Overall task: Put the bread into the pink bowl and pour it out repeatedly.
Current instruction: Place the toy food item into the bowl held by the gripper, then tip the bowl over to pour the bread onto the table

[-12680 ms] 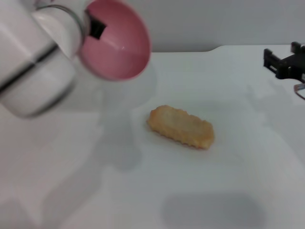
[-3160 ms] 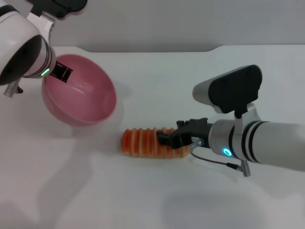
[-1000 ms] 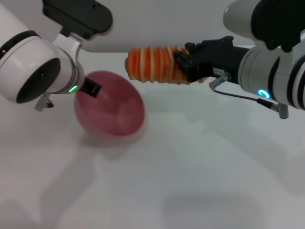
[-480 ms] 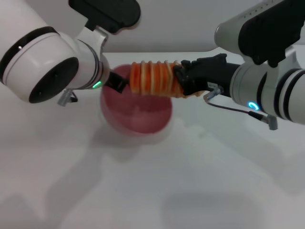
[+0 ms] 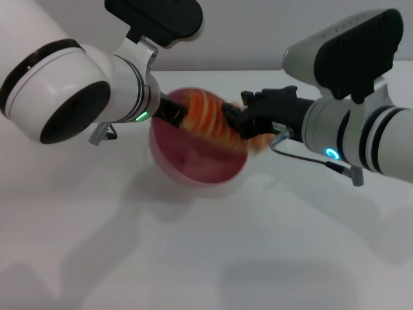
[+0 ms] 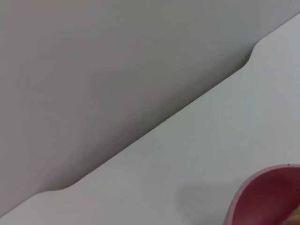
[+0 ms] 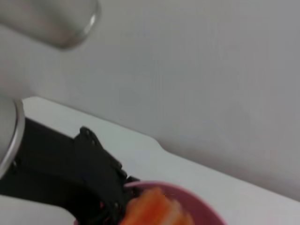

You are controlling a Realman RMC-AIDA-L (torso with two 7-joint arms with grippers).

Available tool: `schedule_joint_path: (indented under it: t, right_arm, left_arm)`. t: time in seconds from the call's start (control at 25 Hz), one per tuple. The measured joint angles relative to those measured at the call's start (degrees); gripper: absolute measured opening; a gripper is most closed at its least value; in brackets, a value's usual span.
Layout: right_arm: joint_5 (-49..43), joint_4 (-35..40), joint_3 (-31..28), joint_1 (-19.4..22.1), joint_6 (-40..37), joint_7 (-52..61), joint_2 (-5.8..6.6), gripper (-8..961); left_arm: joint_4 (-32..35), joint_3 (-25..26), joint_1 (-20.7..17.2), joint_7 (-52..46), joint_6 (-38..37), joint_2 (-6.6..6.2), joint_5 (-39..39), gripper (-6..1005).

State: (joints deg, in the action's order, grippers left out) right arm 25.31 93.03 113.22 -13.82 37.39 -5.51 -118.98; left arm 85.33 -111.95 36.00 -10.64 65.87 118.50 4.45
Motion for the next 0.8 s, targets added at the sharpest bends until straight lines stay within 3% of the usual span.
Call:
schedule_joint_path:
  t: [0.16,0.36,0.56,0.68,0.8]
  right_arm:
    - [0.02,-1.11,0.05,0.16,-0.02,0.25,-0.05,360]
    - [-0.03,-1.18,-0.52,0.62,-0.06,1.14,-0.09,470]
    - [-7.85,5.57,-1.47,5.36,-3.07,1.58,-0.39,466]
    - [-18.55,9.58,-2.78,9.64,-10.11,2.28,-0.59,465]
    - [-21.62,10.97,-4.45,12.48,-17.52,1.99,-0.61,464]
  left_arm:
    - [0.08,0.31,-0.26,0.48,-1.13,-0.15,1.46,48]
    - [0.11,0.56,-0.42,1.61,-1.61,-0.19,2.84,47]
    - [-0.07,0.49,-0.78,2.59,-1.87,-0.2,3.54,48]
    - [-0.11,0.17,-1.07,2.91,-2.44,-0.18,3.68,47]
    - [-0.16,0.13,-1.13,3.04,-2.53,-0.17,3.74,47]
